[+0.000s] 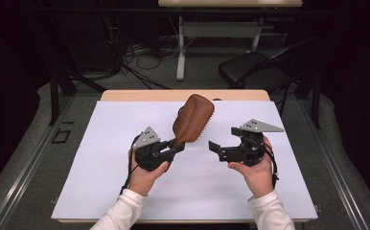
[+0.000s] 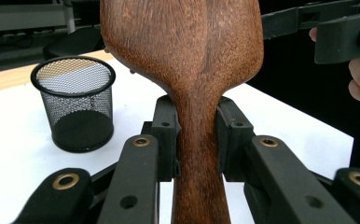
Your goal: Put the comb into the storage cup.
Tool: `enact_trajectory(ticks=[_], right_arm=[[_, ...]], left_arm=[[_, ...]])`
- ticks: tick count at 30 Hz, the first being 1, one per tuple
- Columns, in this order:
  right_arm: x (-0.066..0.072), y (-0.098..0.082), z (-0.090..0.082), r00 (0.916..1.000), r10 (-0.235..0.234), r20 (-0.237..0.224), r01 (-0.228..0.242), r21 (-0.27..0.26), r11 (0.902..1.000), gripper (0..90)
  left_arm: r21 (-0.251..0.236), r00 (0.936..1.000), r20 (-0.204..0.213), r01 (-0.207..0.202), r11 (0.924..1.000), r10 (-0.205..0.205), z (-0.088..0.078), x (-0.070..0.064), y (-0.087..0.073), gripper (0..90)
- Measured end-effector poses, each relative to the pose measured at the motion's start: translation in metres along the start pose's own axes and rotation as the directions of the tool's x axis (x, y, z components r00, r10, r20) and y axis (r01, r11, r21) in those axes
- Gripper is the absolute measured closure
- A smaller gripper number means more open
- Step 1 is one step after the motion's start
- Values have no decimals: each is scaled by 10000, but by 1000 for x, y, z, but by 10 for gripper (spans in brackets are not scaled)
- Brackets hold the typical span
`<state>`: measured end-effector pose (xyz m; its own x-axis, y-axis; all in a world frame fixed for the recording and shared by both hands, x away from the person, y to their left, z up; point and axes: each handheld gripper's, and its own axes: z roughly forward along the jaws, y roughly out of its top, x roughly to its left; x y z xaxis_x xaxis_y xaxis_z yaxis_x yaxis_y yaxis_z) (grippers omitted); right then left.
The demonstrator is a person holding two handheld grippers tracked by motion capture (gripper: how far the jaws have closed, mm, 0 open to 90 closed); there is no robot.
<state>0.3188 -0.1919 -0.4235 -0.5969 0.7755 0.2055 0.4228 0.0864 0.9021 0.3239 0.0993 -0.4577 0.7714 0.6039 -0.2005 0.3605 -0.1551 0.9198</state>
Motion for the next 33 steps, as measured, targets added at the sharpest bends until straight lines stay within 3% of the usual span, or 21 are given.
enact_trajectory(ticks=[6, 7, 10, 15, 19, 30, 33], right_arm=[[-1, -3, 4, 9988, 370, -330, -368, 68, 9993, 0], [-3, -3, 5, 9959, 682, -589, -682, 19, 9977, 0], [-3, -4, 5, 9925, 898, -825, -905, -38, 9959, 0], [-1, -4, 4, 9884, 1059, -1086, -1085, -175, 9939, 0], [-2, -5, 5, 9757, 1516, -1581, -1548, -76, 9879, 0], [-6, -12, 13, 9669, 1900, -1705, -1871, 332, 9818, 0], [-6, -13, 13, 9581, 2133, -1912, -2110, 323, 9770, 0]], left_arm=[[153, 9999, 38, -103, 9998, 103, 4, -2, 0, 722], [162, 9997, 46, -225, 9996, 224, 4, -5, 0, 722], [113, 9996, -22, -275, 9996, 276, 4, -7, 0, 722], [191, 9985, 292, -462, 9987, 456, 3, -9, -2, 722], [273, 9980, 327, -554, 9981, 545, 2, -12, -6, 722], [330, 9965, 526, -662, 9973, 644, 4, -17, -15, 722], [356, 9971, 508, -589, 9976, 570, 5, -17, -19, 722]])
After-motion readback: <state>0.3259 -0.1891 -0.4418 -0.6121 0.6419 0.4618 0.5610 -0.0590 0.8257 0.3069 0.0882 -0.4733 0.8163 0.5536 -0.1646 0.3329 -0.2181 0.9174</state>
